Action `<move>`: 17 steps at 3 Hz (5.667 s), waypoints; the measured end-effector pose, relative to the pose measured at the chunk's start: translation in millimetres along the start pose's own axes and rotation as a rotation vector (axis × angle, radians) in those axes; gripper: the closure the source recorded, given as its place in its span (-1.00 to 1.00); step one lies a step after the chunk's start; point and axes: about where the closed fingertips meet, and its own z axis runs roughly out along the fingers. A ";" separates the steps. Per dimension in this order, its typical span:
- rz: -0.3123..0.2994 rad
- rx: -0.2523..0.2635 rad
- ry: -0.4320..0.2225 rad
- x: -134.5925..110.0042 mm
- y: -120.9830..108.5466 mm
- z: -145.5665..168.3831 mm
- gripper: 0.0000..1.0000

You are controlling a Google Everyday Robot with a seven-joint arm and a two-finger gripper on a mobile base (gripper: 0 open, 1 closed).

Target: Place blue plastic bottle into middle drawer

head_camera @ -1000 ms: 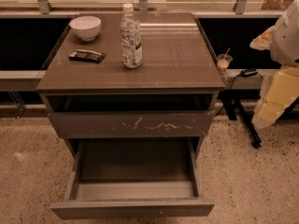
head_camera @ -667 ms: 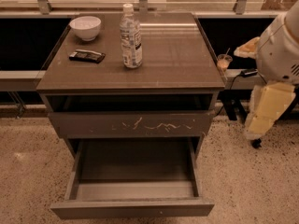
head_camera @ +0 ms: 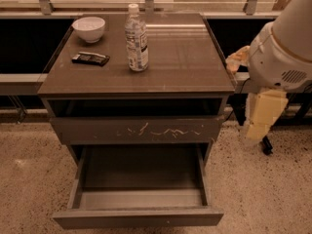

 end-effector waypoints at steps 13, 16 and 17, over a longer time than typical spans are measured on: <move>0.239 0.080 -1.167 -223.9 -279.1 129.7 0.36; -0.141 -0.020 -1.261 -240.2 -138.8 37.8 1.00; -0.092 -0.117 -1.217 -222.9 -89.7 66.0 1.00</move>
Offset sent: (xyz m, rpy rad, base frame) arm 0.2026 0.0735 0.0156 0.6040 -0.2273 0.0908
